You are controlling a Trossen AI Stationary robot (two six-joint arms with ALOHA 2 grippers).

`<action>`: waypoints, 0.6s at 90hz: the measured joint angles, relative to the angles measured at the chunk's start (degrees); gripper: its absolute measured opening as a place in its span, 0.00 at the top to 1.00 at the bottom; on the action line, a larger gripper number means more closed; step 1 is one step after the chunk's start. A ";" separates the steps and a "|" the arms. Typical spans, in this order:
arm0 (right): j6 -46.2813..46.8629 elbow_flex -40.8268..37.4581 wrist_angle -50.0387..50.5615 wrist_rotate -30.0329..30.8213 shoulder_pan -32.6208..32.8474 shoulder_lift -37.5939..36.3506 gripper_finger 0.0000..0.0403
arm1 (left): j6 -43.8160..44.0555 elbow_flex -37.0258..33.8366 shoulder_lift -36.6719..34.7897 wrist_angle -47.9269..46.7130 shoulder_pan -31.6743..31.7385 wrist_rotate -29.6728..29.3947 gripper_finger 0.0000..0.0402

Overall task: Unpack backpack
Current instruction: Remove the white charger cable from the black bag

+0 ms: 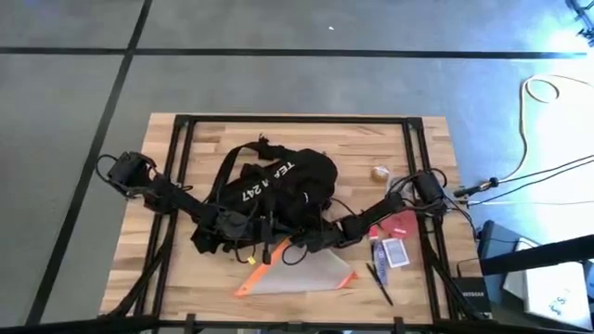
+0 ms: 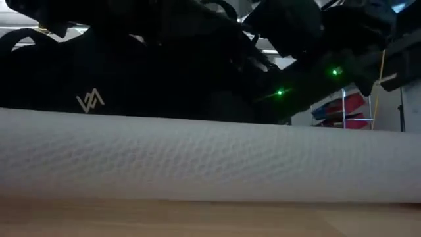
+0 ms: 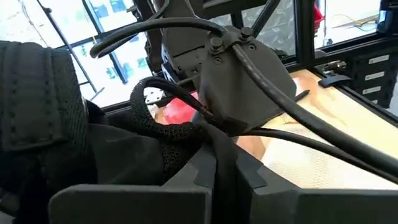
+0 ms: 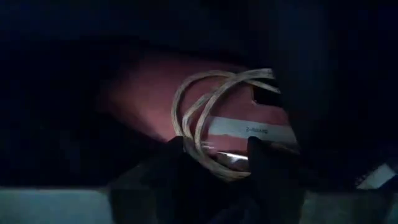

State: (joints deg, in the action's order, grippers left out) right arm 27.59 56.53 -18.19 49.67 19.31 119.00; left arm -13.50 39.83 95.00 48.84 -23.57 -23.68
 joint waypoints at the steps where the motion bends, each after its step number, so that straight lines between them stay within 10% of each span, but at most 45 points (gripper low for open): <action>1: -0.37 0.00 0.14 -0.04 0.09 0.00 0.55 | 0.00 0.00 0.00 0.00 0.00 0.03 1.00; 25: -14.47 0.15 2.93 -1.58 0.15 0.37 0.27 | -0.10 -0.11 0.09 -0.39 0.00 0.24 1.00; 54: -18.11 0.13 2.57 -15.84 -2.50 0.24 0.42 | -0.15 -0.11 0.09 -0.07 0.00 -0.07 1.00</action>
State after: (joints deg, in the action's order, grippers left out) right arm 9.47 56.66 -15.62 33.82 16.82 119.24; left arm -13.65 39.72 95.09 48.77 -23.57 -23.75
